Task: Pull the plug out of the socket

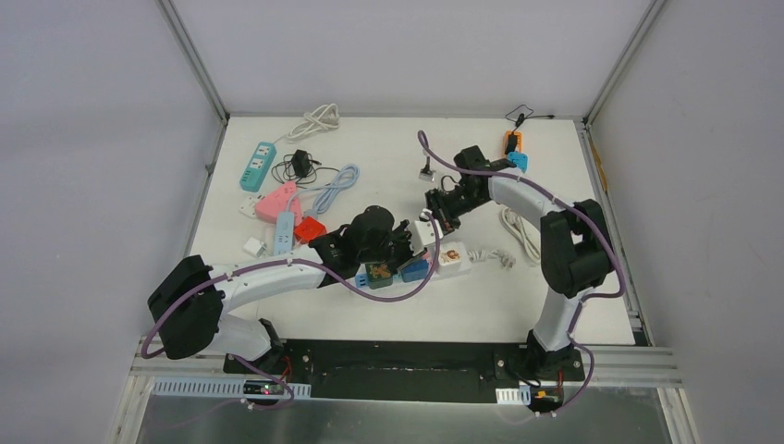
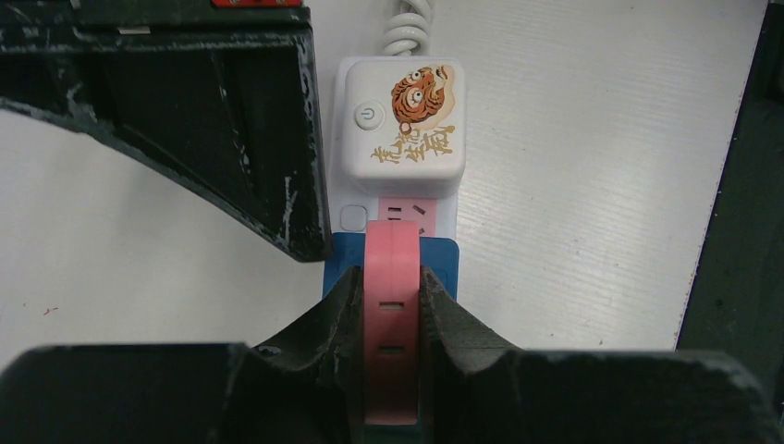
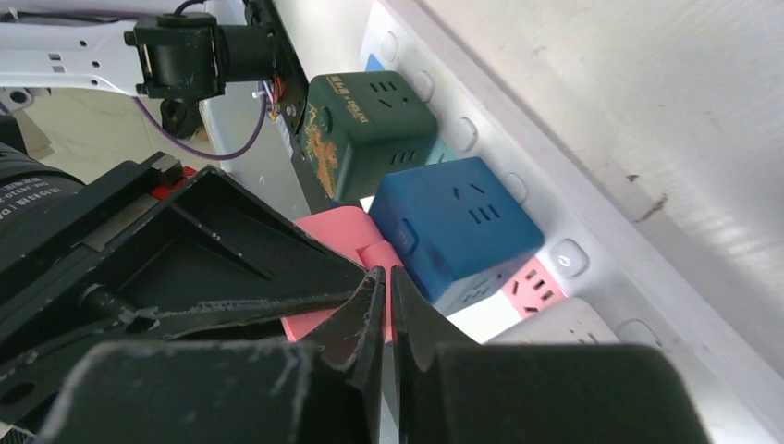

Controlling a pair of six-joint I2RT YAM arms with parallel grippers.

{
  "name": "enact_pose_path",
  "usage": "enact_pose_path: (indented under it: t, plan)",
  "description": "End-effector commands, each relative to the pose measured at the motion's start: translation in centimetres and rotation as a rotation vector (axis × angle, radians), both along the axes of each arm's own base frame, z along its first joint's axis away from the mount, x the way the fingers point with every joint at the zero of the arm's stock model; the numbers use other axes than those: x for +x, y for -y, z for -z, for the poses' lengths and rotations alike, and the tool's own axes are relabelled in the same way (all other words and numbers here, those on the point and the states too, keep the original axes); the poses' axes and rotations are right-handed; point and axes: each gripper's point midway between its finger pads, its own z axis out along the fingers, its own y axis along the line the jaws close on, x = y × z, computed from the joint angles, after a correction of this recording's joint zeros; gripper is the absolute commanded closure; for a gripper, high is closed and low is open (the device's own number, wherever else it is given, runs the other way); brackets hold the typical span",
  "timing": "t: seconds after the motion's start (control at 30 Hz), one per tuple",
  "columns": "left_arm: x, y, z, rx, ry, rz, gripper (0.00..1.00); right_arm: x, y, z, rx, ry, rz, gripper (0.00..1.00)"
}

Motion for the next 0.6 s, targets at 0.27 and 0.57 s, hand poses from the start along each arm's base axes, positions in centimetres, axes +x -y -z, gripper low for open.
enact_pose_path:
  t: [0.27,0.57]
  plan:
    - [0.1,-0.8,0.9,0.03,-0.009,-0.013,1.0,-1.9,-0.3,3.6,-0.167,0.044,-0.071,0.93]
    - [0.4,-0.8,-1.5,-0.003,0.048,-0.016,1.0,-1.8,0.5,5.7,-0.31,0.107,-0.099,0.93]
